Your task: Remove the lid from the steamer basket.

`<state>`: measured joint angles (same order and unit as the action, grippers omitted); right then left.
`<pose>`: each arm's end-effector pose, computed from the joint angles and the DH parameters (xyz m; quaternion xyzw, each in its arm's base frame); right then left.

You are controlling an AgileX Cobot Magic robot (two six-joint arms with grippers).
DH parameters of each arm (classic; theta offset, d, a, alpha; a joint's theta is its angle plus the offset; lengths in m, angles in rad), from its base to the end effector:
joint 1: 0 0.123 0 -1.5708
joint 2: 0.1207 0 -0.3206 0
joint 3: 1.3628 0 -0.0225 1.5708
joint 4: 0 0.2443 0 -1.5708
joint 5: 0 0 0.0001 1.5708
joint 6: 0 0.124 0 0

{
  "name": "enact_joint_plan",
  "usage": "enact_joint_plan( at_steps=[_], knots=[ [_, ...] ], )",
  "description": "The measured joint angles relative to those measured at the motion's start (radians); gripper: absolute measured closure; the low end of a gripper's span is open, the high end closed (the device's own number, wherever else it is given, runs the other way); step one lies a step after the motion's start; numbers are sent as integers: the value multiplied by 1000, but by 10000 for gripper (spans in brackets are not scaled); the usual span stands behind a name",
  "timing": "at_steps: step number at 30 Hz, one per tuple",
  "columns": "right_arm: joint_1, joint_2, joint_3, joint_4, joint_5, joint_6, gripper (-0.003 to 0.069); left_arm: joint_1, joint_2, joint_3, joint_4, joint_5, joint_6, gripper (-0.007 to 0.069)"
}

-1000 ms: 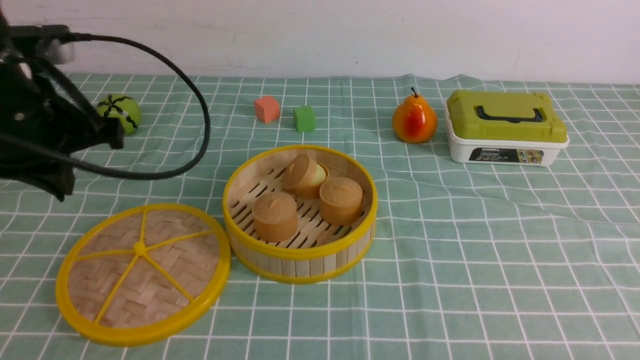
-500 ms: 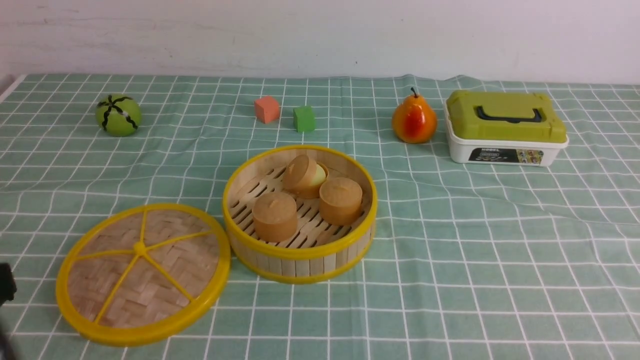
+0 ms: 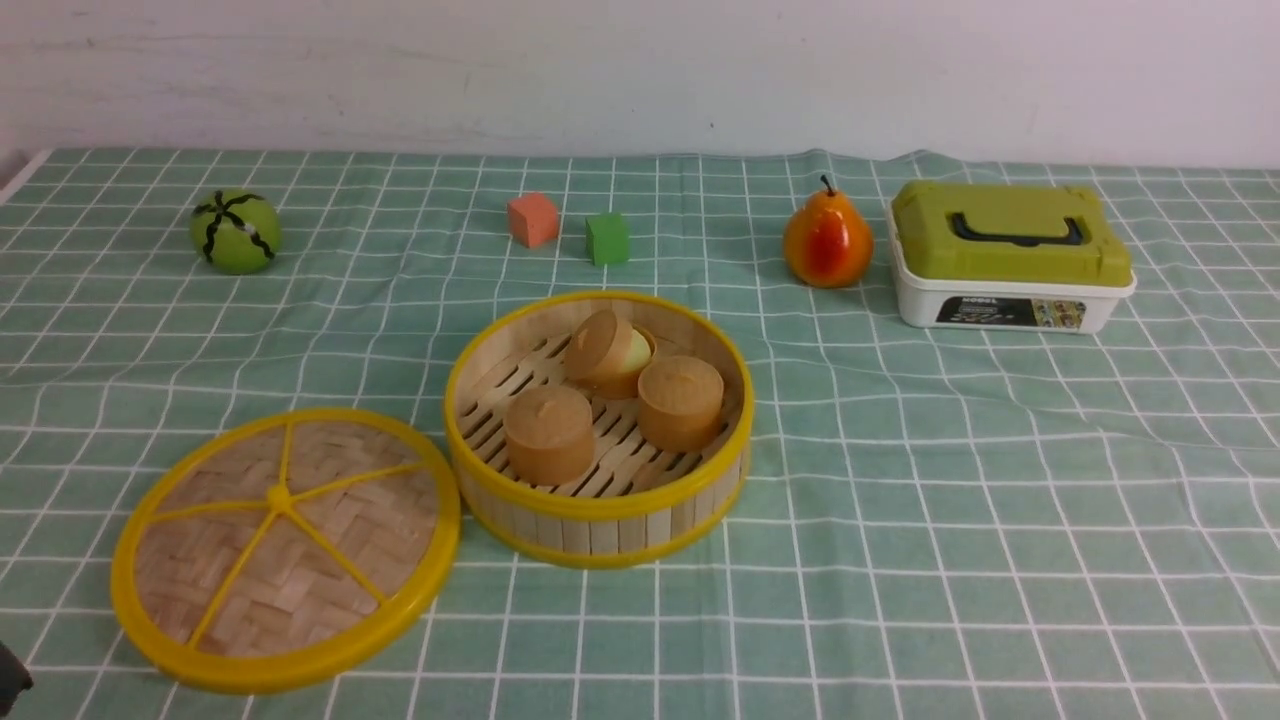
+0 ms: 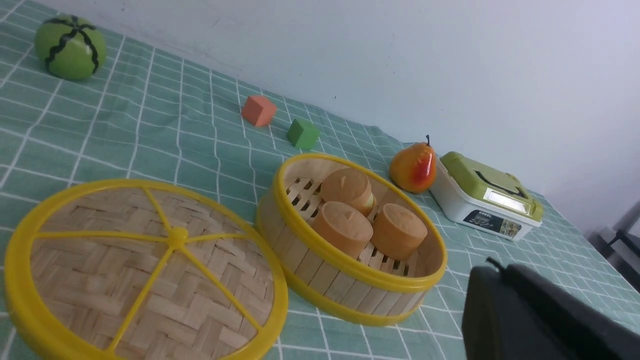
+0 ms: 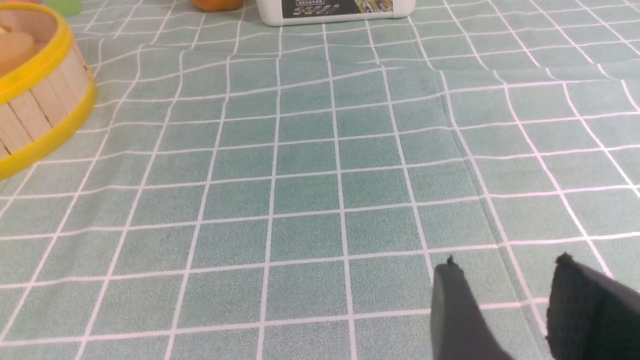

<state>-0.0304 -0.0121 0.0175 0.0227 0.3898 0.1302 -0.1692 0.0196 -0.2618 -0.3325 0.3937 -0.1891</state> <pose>0.0411 -0.0002 0.1625 0.0707 0.8040 0.0391 0.5891 0.0263 -0.0203 0.2626 -0.0752 0.7187 -0.2686 0.6369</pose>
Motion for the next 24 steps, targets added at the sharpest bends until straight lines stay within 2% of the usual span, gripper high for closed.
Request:
enact_joint_plan(
  at_steps=[11, 15, 20, 24],
  knots=[
    [0, 0, 0, 0, 0, 0, 415, 0, 3, 0, 18, 30, 3, 637],
    [0, 0, 0, 0, 0, 0, 415, 0, 3, 14, 79, 26, 5, 637],
    [0, 0, 0, 0, 0, 0, 415, 0, 3, 138, 211, -67, 5, 637],
    [0, 0, 0, 0, 0, 0, 415, 0, -24, 246, 248, -116, 5, 636]
  ],
)
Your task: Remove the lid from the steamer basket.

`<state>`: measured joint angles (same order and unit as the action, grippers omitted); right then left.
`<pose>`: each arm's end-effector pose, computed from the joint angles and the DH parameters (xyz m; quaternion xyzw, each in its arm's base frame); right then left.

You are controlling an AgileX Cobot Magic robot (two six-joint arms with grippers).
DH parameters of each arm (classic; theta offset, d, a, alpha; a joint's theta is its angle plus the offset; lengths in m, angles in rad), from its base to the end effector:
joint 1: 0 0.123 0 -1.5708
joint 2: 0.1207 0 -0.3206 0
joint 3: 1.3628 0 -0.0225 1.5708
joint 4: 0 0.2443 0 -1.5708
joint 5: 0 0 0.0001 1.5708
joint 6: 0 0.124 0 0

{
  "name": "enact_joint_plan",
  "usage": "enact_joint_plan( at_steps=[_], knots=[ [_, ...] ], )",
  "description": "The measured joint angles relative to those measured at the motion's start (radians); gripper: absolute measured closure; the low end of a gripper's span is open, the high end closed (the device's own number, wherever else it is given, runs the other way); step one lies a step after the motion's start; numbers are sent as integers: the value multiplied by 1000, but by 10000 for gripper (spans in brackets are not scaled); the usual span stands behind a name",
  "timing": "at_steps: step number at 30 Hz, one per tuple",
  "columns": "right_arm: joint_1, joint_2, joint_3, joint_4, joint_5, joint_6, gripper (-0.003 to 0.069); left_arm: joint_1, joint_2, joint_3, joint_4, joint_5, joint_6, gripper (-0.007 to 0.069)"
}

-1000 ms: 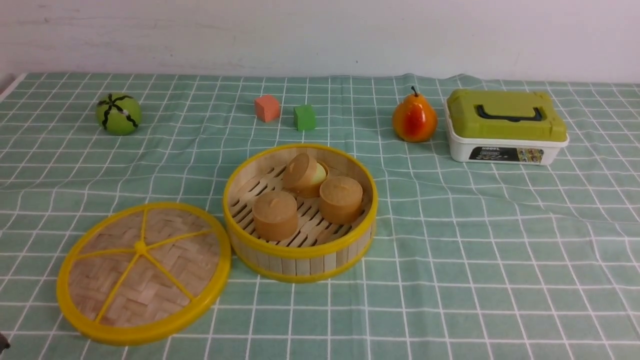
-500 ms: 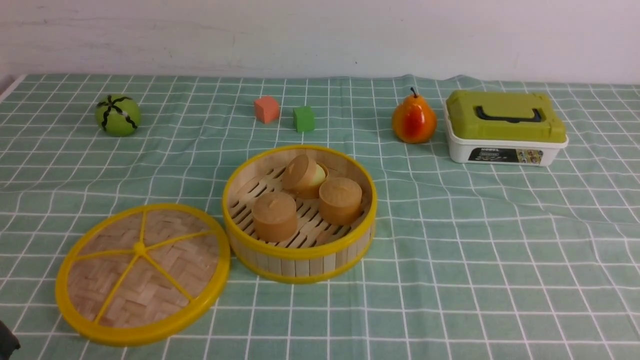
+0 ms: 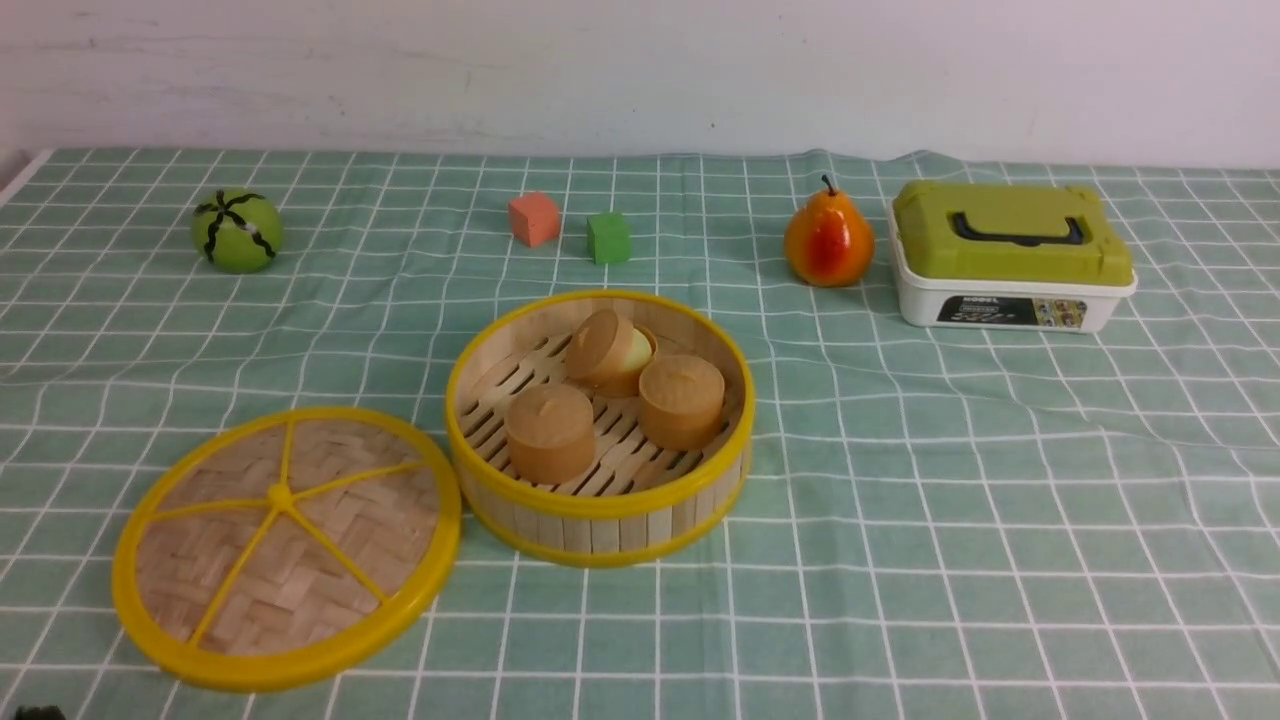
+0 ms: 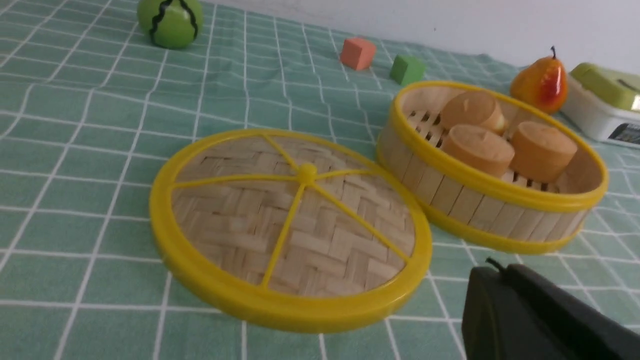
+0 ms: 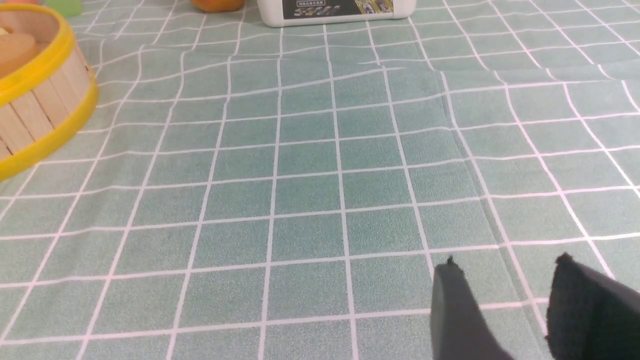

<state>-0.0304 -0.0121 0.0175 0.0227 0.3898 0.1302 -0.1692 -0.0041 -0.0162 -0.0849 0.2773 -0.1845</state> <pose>0.0411 -0.0002 0.1625 0.0707 0.8040 0.0391 0.5891 0.0431 -0.0103 0.1880 -0.0296 0.7636 -0.1480 0.6278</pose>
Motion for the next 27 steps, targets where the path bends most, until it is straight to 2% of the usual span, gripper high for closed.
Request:
enact_joint_plan(
  at_steps=[4, 11, 18, 27],
  knots=[
    [0, 0, 0, 0, 0, 0, 415, 3, -7, 42, 17, -3, 0, 635],
    [0, 0, 0, 0, 0, 0, 415, 99, -7, 45, 63, 32, -57, 632],
    [0, 0, 0, 0, 0, 0, 415, 107, -7, 45, 85, 100, -121, 624],
    [0, 0, 0, 0, 0, 0, 415, 107, -7, 45, 85, 103, -126, 617]
  ],
)
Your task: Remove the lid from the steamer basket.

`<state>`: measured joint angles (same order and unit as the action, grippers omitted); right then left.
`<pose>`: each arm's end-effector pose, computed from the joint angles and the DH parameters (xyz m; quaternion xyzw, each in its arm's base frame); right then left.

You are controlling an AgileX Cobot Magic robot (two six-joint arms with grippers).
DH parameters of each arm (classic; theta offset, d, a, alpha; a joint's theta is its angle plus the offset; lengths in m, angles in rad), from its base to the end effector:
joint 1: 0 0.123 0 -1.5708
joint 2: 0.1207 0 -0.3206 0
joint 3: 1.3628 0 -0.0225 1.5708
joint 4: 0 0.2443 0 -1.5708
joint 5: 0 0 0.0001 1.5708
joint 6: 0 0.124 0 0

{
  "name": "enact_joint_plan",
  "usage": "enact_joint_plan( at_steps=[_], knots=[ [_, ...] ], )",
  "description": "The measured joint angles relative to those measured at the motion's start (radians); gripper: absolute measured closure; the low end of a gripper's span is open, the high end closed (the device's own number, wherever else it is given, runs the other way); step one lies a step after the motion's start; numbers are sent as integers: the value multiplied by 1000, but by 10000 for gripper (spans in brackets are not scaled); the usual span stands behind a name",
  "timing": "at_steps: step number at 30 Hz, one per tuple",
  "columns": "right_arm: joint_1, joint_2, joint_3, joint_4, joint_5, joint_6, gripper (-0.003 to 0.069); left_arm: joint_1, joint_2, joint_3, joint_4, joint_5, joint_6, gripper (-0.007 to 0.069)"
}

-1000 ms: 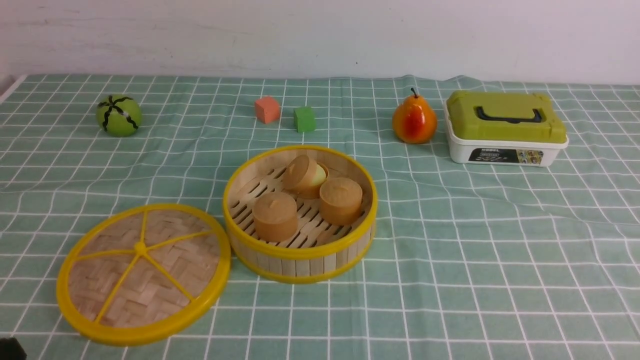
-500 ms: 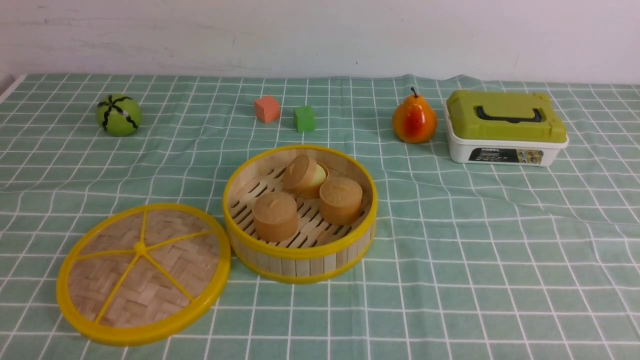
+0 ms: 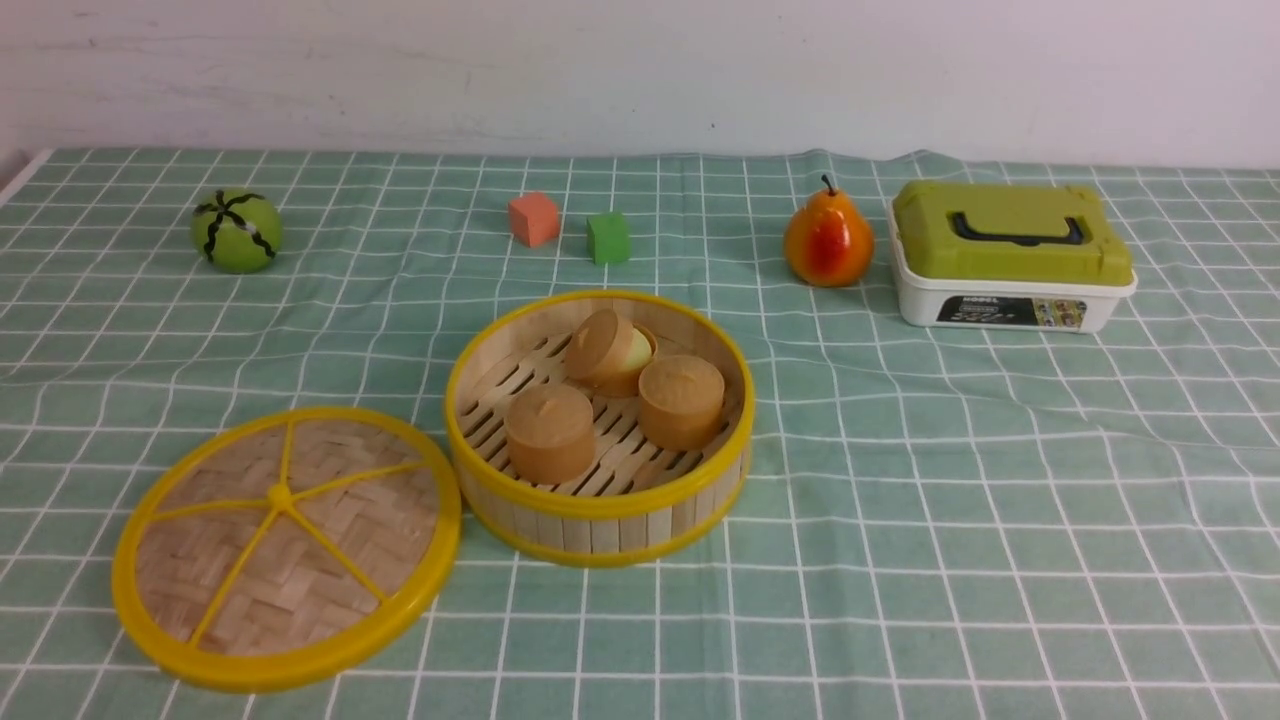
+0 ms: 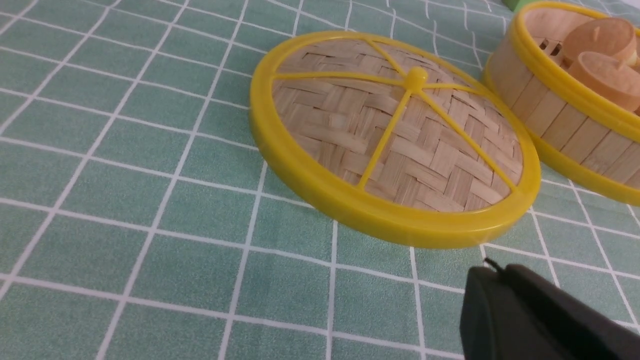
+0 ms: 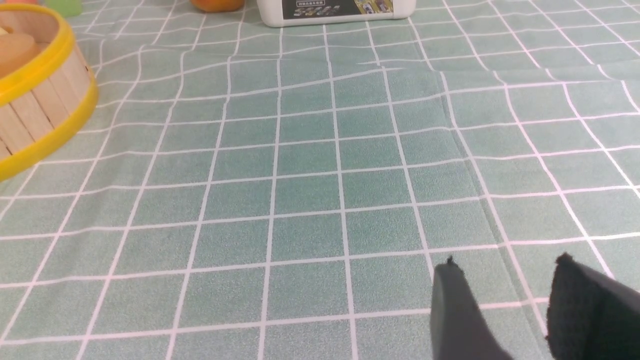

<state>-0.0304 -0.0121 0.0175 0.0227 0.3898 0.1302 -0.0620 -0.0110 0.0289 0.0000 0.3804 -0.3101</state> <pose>0.0411 -0.0002 0.1625 0.0707 0.8040 0.0391 0.5891 0.0414 -0.0026 0.1594 -0.1000 0.8019 -0.1090 0.5789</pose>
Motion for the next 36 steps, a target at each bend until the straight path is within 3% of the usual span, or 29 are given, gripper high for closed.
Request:
enact_joint_plan(
  at_steps=[36],
  knots=[
    [0, 0, 0, 0, 0, 0, 415, 0, 0, 0, 0, 1, -1, 585]
  ],
)
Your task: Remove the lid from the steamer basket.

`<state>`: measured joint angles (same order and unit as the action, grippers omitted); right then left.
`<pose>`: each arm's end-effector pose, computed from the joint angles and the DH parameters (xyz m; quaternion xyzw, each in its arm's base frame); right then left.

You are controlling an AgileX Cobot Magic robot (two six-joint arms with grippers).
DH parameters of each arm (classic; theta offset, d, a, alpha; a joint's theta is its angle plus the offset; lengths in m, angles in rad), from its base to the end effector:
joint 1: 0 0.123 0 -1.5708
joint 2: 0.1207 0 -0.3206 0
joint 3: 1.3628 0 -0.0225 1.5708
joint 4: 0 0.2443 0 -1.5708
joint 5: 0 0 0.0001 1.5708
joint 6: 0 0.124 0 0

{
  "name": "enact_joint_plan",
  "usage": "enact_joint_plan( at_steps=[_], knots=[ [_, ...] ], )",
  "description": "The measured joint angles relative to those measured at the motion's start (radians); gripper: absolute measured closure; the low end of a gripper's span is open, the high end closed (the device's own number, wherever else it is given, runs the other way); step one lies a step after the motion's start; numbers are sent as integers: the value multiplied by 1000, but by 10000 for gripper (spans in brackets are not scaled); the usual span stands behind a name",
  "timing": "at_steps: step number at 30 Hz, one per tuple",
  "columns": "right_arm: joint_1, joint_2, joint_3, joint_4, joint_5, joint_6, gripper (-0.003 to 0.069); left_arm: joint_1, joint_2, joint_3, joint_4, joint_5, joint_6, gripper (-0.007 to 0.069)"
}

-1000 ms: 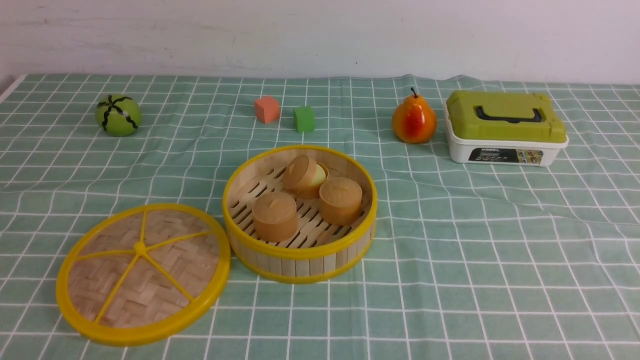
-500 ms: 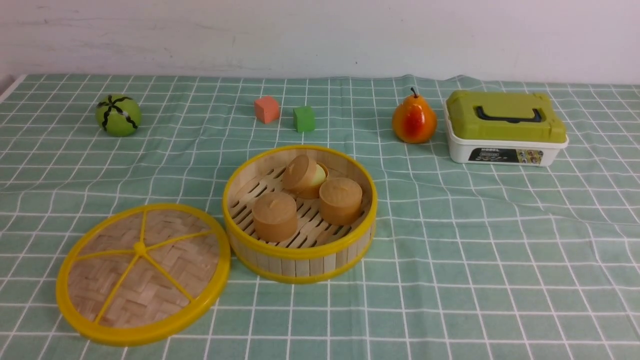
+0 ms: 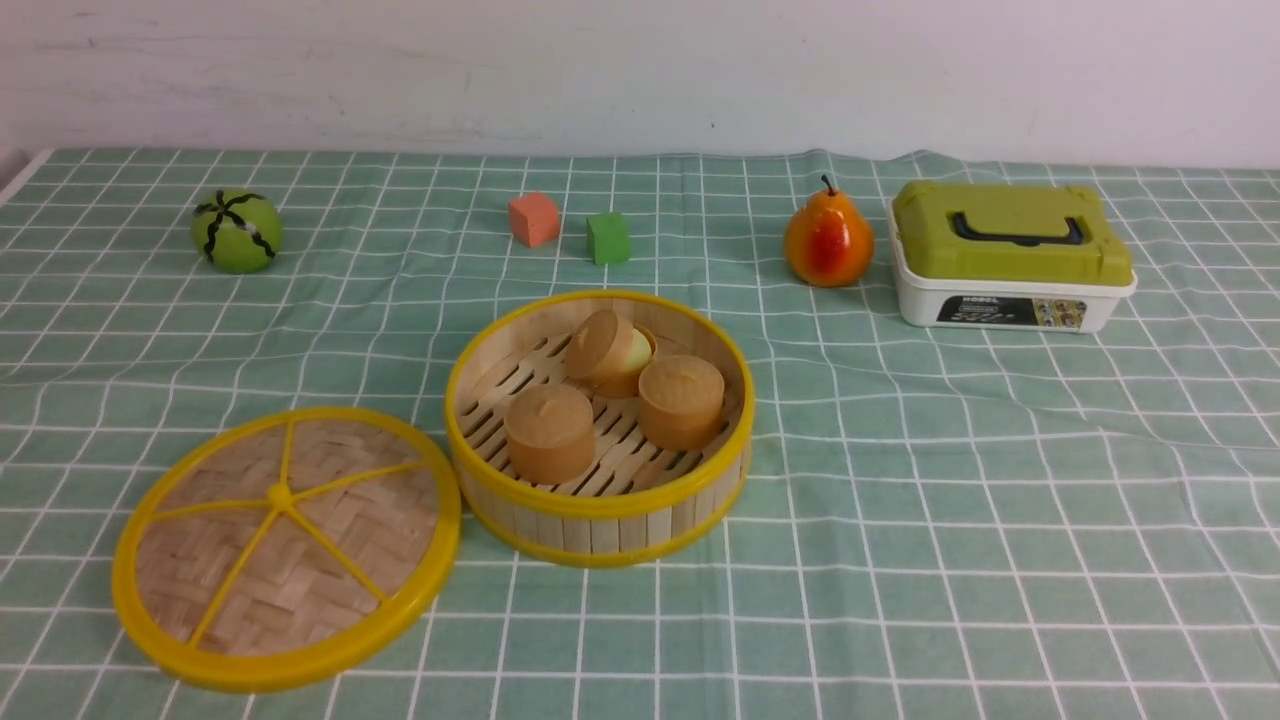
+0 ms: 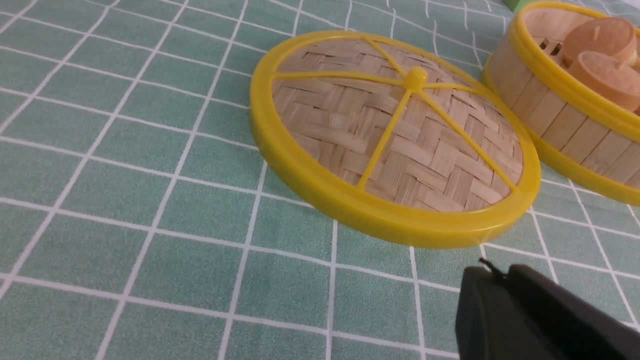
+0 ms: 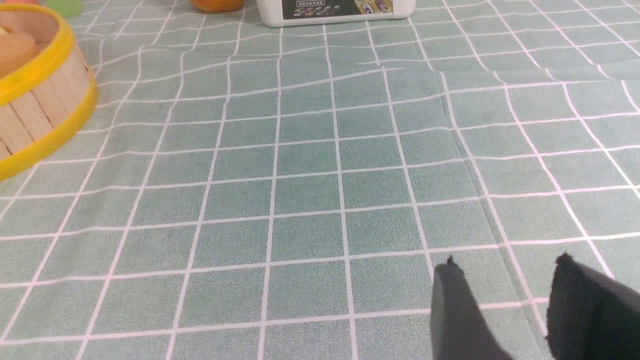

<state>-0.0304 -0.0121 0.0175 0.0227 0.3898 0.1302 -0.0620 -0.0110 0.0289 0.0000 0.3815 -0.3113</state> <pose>0.0411 -0.0002 0.1625 0.0707 0.8040 0.0391 0.5891 0.0414 -0.0026 0.1593 -0.1005 0.8021 -0.1092 0.5784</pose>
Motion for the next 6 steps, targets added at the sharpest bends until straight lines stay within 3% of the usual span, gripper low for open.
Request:
enact_joint_plan(
  at_steps=[6],
  knots=[
    [0, 0, 0, 0, 0, 0, 415, 0, 0, 0, 0, 0, 0, 574]
  ],
)
